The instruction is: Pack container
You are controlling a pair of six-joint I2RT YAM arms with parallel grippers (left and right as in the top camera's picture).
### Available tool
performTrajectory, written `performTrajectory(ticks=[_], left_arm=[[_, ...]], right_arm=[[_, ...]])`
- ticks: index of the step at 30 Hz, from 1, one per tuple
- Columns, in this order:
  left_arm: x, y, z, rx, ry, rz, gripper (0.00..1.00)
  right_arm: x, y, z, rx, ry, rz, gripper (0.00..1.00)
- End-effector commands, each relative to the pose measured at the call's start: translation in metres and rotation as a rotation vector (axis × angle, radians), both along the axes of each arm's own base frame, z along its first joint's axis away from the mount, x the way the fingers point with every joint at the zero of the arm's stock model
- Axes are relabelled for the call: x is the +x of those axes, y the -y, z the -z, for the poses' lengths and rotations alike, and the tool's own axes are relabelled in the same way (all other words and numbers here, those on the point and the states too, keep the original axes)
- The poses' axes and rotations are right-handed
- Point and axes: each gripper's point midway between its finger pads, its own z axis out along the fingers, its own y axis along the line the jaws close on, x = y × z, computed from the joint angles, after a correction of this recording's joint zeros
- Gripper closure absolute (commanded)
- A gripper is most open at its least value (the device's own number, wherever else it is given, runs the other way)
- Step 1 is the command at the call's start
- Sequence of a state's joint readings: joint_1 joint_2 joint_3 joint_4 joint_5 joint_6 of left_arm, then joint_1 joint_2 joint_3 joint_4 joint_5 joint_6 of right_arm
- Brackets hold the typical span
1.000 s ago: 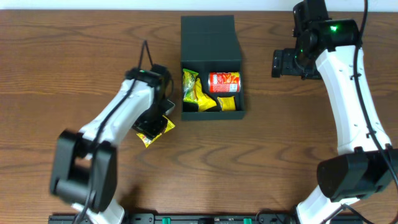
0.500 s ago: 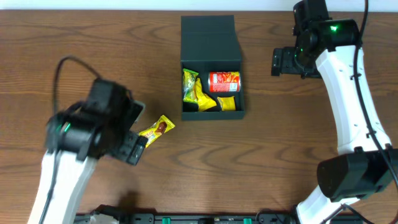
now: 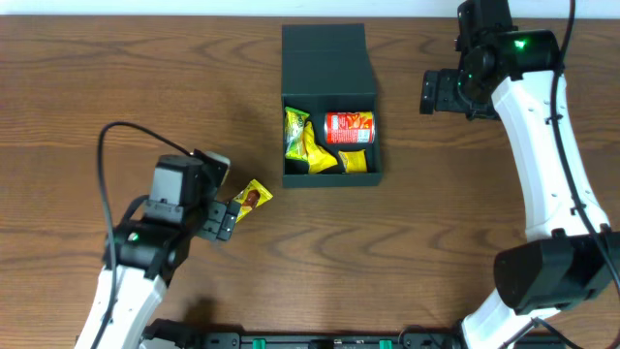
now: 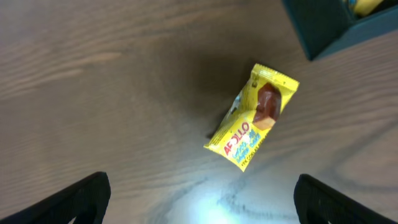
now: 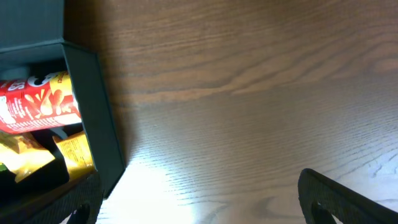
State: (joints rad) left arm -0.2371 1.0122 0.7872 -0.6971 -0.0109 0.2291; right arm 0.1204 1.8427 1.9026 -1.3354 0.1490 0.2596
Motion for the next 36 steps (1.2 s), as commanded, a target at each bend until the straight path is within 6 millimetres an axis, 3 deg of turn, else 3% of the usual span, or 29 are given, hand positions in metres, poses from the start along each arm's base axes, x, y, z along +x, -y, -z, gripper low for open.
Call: performTrajectory(ticks=[1,11,16,22,32,33,36], left_arm=[[0.009,-0.003,0.009,-0.002,-0.004,-0.052,0.05],[0.012,0.023,0.087,-0.015,-0.268,0.114,0.05],[0.008,0.038,0.095,-0.037,-0.293,0.265,0.04],[0.007,0.037,0.100,0.030,-0.285,0.414,0.00],[0.011,0.038,0.122,0.036,-0.326,0.426,0.00],[0.013,0.039,0.122,0.036,-0.319,0.425,0.08],[0.017,0.039,0.121,0.035,-0.301,0.421,0.19]], right_arm=[[0.003,0.003,-0.004,0.007,0.015,0.023,0.01],[0.007,0.002,-0.005,0.009,0.033,0.023,0.01],[0.007,0.002,-0.005,0.009,0.033,0.024,0.01],[0.008,0.002,-0.005,0.008,0.036,0.023,0.01],[0.008,0.002,-0.004,0.008,0.032,0.023,0.01],[0.008,0.002,-0.003,0.008,0.031,0.023,0.01],[0.008,0.002,-0.002,0.008,0.029,0.023,0.01]])
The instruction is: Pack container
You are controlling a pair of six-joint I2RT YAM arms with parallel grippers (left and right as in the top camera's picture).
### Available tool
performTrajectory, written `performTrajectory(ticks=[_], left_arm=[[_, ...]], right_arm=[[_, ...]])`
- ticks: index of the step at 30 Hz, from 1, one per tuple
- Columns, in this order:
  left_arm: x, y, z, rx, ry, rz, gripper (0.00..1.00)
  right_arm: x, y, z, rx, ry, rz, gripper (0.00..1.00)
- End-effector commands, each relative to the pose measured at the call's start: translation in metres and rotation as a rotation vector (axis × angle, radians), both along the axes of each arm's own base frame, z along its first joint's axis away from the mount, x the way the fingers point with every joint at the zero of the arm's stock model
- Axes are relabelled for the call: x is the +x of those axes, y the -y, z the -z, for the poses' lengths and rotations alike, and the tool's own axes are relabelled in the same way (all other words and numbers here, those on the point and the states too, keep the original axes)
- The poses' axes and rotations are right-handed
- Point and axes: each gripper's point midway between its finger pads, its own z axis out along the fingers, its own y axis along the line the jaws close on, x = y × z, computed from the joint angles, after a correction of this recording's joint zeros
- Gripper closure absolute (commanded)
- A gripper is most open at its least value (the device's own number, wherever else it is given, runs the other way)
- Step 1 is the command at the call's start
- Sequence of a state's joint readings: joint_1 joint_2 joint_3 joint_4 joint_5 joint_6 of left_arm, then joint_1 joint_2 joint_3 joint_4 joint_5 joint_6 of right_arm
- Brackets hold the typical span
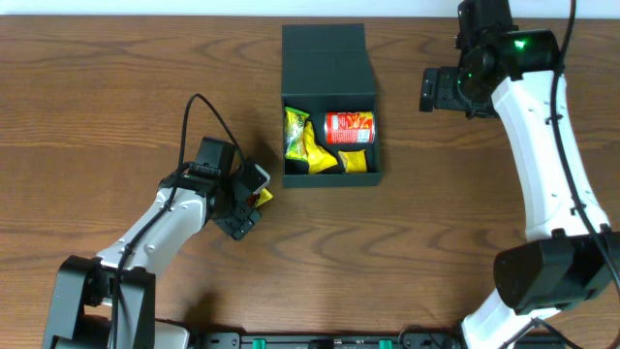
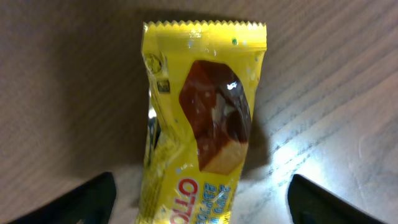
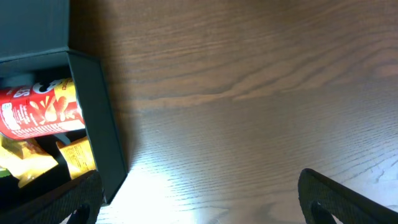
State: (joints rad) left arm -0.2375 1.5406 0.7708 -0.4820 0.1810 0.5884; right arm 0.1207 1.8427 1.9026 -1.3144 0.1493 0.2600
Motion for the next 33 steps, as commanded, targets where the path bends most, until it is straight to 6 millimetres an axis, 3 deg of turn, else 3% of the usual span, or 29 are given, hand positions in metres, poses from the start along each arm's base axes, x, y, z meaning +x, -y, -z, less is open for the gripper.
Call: performTrajectory(ticks=[1,7,14,24,33], left_arm=[[0.0042,0.0016,-0.0012,-0.007,0.017,0.012,0.22],[0.0062,0.0003,-0.0013,0.001,0.025,0.007,0.43],[0.0063,0.0003,-0.0014,0.001,0.026,0.007,0.60],[0.0066,0.0004,-0.0014,0.000,0.026,0.004,0.70],[0.0105,0.0014,-0.0025,-0.027,0.024,-0.097,0.79]], right_arm=[[0.0033,0.0030,-0.0008,0.006,0.008,0.023,0.01],[0.0035,0.0030,-0.0006,0.006,0.008,0.023,0.01],[0.0037,0.0032,-0.0007,0.005,0.009,0.024,0.01],[0.0067,0.0028,-0.0018,0.007,0.022,0.024,0.01],[0.0070,0.0028,-0.0019,0.007,0.023,0.024,0.01]])
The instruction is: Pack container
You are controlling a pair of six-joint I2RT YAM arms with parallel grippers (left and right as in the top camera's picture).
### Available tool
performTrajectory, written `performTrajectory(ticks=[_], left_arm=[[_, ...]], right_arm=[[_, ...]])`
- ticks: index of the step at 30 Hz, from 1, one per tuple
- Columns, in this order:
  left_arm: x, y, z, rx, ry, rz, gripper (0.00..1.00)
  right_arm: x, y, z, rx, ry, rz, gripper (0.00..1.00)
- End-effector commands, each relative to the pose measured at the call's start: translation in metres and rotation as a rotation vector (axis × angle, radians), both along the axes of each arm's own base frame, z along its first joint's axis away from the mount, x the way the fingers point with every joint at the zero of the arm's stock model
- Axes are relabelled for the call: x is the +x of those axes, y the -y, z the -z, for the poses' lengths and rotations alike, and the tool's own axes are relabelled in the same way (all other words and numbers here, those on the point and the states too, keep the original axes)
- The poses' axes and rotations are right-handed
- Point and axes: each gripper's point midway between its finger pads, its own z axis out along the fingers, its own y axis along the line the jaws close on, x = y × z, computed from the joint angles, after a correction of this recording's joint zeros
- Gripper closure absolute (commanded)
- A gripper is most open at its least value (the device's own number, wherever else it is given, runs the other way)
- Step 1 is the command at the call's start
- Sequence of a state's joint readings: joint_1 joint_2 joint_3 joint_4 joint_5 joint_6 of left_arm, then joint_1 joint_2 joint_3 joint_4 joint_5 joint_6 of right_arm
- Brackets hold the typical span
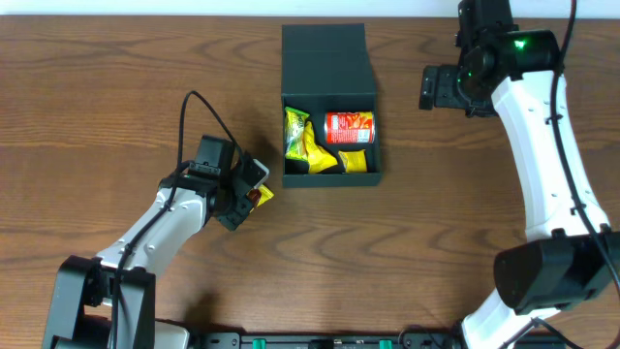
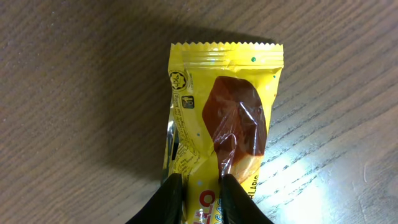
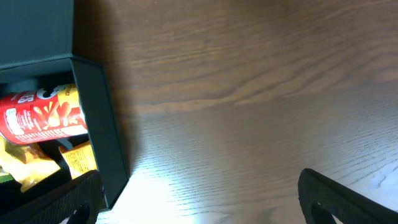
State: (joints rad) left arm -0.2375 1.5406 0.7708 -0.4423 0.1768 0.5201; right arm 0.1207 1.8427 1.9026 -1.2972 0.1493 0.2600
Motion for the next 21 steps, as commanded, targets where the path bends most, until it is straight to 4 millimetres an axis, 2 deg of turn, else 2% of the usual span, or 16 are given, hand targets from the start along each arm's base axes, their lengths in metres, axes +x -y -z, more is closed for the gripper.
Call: performTrajectory(ticks=[1,6,16,21], left_arm=[[0.001,0.000,0.000,-0.008,-0.003,-0.031,0.80],[0.001,0.000,0.000,-0.014,-0.009,-0.056,0.93],[0.005,-0.001,-0.001,-0.035,-0.013,-0.158,0.94],[0.030,-0.003,-0.021,-0.050,0.049,-0.284,0.94]], right_arm=[[0.003,0.003,-0.001,0.005,0.006,0.023,0.01],[0.003,0.003,-0.001,0.006,0.006,0.023,0.01],[0.004,0.003,-0.001,0.006,0.008,0.023,0.01],[0.007,0.003,-0.002,0.008,0.021,0.023,0.01]])
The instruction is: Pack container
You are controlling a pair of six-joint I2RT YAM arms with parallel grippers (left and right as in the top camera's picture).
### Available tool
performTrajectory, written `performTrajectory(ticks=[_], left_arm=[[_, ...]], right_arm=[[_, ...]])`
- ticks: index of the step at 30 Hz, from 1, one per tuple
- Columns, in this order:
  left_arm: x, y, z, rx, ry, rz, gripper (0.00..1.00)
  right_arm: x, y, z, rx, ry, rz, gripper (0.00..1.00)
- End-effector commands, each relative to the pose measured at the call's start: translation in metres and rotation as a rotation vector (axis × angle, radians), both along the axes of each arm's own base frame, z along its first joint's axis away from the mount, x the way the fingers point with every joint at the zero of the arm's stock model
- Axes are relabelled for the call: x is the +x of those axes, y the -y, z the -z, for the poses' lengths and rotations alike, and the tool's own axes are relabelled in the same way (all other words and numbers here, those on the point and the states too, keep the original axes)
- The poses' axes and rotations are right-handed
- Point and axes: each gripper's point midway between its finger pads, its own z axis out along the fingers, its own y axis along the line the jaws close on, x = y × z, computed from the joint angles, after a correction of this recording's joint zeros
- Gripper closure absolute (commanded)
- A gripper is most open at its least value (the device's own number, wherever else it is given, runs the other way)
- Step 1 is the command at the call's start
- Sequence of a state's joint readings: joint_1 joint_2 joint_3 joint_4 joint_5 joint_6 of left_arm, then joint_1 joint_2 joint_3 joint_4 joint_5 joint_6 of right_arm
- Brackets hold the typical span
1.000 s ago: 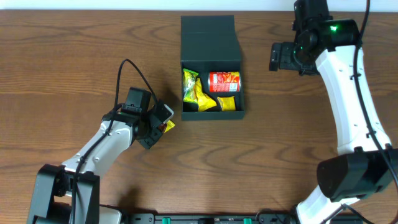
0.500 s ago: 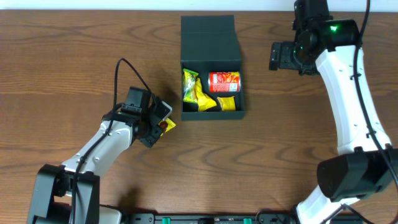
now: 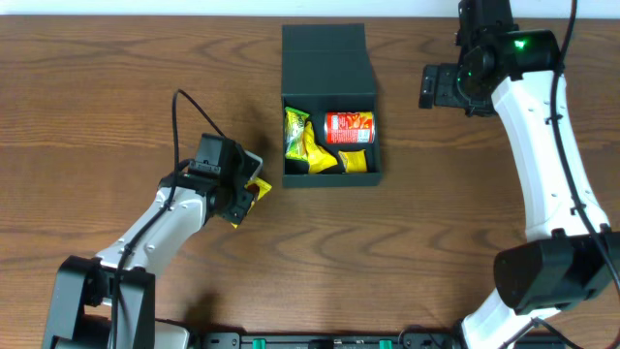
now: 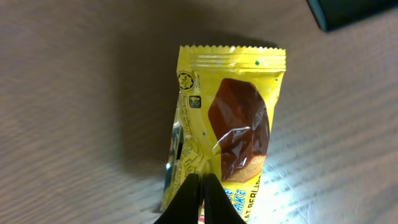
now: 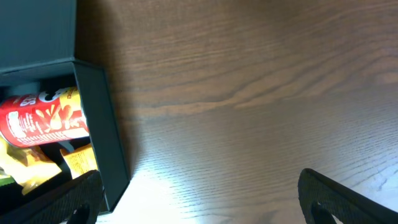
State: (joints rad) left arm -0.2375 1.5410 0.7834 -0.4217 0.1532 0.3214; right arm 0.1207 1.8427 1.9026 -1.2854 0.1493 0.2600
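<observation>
A yellow cake packet (image 4: 227, 127) with a brown cake picture is pinched at its near end by my left gripper (image 4: 202, 202), whose fingers are shut on it. Overhead, that packet (image 3: 258, 188) hangs just left of the dark green box (image 3: 329, 177). The box holds a red can (image 3: 349, 128) and yellow and green packets (image 3: 308, 145). My right gripper (image 5: 199, 199) stands open over bare table to the right of the box (image 5: 102, 137), with nothing between its fingers.
The box's open lid (image 3: 326, 60) lies flat behind it toward the far edge. The left arm's black cable (image 3: 189, 121) loops above the table. Wooden tabletop (image 3: 436, 233) spreads on all sides.
My left gripper's fingers have closed tighter on the yellow packet, and it has moved slightly toward the box, whose corner now shows in the left wrist view. The right arm is unchanged.
First my left gripper was open some way from the packet lying on the table. Then it stood open right over the packet. Then its fingers were nearly shut on the packet's end, and now they grip it beside the box. The right arm stayed put.
</observation>
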Motion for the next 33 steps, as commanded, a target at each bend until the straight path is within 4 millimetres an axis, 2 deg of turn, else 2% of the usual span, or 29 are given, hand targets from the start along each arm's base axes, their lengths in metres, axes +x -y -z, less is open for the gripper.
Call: performTrajectory(ticks=[1,5,10,11,14,15,16,17,24,27,30,33], left_arm=[[0.024,0.000,-0.021,-0.014,0.053,-0.094,0.94],[0.041,0.004,-0.046,-0.025,0.086,-0.097,0.94],[0.047,0.006,-0.056,-0.028,0.104,-0.095,0.93],[0.046,0.005,-0.055,-0.022,0.098,-0.081,0.75],[0.031,0.002,-0.049,0.043,0.060,0.072,0.55],[0.024,0.001,-0.046,0.066,0.042,0.135,0.41],[0.019,0.001,-0.044,0.086,0.027,0.192,0.17],[0.015,0.002,-0.043,0.100,0.017,0.232,0.05],[0.015,0.012,-0.034,0.154,0.018,0.293,0.05],[0.022,0.016,-0.019,0.135,-0.002,0.207,0.05],[0.027,0.009,-0.007,0.167,-0.017,0.124,0.05],[0.030,0.005,0.002,0.191,-0.024,0.113,0.05]], right_arm=[[0.004,0.003,-0.001,0.007,0.010,0.023,0.01],[0.004,0.003,-0.001,0.007,0.012,0.024,0.01],[0.006,0.003,-0.002,0.007,0.018,0.023,0.01],[0.006,0.003,-0.002,0.008,0.019,0.024,0.01],[0.007,0.003,-0.002,0.008,0.021,0.024,0.01],[0.007,0.003,-0.002,0.008,0.023,0.024,0.01],[0.008,0.003,-0.002,0.008,0.025,0.024,0.01],[0.008,0.003,-0.002,0.009,0.027,0.024,0.01],[0.011,0.002,-0.003,0.009,0.039,0.023,0.01],[0.011,0.002,-0.003,0.009,0.039,0.023,0.01],[0.010,0.002,-0.003,0.009,0.038,0.023,0.01],[0.010,0.002,-0.003,0.009,0.038,0.023,0.01]])
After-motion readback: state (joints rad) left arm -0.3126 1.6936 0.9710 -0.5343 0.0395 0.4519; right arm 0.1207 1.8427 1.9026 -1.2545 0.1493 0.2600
